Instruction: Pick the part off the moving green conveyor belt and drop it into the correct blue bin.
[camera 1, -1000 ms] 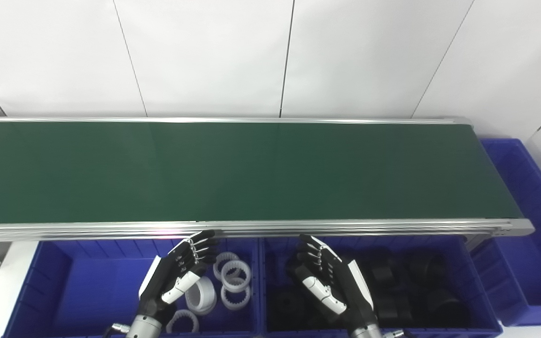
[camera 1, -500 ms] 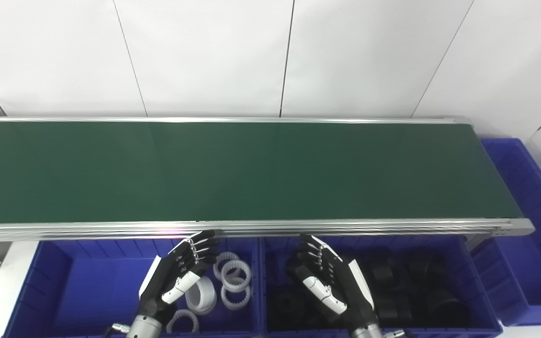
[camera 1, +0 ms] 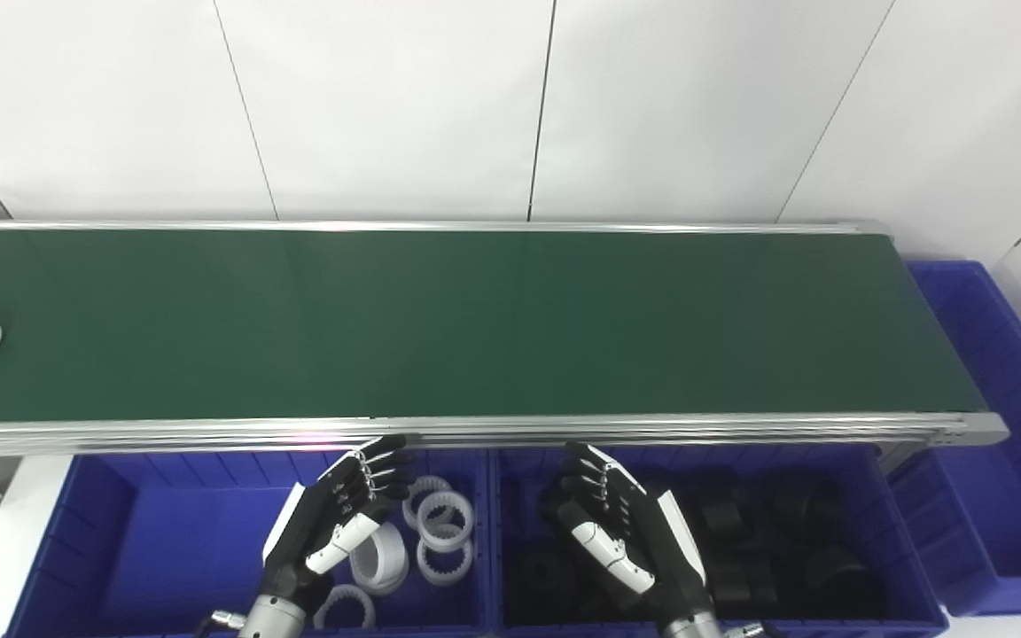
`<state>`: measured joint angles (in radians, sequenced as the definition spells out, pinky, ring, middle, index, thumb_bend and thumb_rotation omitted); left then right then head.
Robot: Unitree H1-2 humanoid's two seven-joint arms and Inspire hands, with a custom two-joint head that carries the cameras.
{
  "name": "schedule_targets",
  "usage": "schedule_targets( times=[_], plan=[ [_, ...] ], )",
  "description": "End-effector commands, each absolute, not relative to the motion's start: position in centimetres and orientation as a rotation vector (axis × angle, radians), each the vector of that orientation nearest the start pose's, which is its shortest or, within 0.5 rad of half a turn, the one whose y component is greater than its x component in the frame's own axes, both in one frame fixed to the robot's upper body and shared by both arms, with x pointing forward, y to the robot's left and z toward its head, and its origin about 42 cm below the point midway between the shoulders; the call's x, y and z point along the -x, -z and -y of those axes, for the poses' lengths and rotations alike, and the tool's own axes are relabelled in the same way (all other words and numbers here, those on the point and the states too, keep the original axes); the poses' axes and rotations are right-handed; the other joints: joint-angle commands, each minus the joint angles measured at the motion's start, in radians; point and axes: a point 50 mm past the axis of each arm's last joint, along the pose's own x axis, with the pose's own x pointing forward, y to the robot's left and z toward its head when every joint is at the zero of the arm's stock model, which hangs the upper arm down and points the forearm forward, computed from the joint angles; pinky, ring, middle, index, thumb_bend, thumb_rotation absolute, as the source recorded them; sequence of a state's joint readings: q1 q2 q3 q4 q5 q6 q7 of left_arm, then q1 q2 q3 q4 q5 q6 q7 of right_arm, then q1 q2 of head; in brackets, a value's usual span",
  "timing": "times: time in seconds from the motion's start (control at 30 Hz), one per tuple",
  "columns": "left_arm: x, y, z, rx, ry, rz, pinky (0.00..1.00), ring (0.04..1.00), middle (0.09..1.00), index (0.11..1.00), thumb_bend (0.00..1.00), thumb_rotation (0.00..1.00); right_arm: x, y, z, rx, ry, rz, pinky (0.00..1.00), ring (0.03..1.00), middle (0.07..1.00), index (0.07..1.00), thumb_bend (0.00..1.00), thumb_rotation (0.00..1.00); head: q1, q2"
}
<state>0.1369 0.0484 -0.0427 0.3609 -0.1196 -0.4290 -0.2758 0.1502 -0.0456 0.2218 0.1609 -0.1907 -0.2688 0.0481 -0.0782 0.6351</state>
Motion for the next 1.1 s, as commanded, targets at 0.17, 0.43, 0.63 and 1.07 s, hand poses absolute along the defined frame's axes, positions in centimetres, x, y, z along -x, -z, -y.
schedule_targets(
  times=[0.17,0.43,0.63,1.07],
  plan=[
    [-21.4,-0.7,-20.2,0.098,0.245,0.008,0.66,0.698,0.746,0.784,0.88,0.56,-21.9,-4.4,17.6,0.19,-0.282,0.032,0.73,0.783,0.826,0.867,0.54,0.7,0.181,-0.031],
    [-21.4,-0.5,-18.8,0.077,0.243,0.007,0.63,0.671,0.731,0.776,0.88,0.55,-21.9,-5.2,18.2,0.173,-0.29,0.056,0.72,0.789,0.833,0.877,0.47,0.65,0.291,-0.077],
    [-21.6,-0.2,-18.5,0.074,0.241,-0.004,0.62,0.668,0.73,0.769,0.87,0.54,-22.0,-5.5,18.1,0.165,-0.288,0.067,0.71,0.785,0.83,0.873,0.4,0.58,0.322,-0.105],
    [-22.6,-1.8,-19.3,-0.041,0.264,0.054,0.58,0.65,0.71,0.777,0.87,0.52,-22.2,-5.6,17.8,0.161,-0.293,0.081,0.71,0.781,0.827,0.864,0.33,0.46,0.341,-0.143]
  ],
)
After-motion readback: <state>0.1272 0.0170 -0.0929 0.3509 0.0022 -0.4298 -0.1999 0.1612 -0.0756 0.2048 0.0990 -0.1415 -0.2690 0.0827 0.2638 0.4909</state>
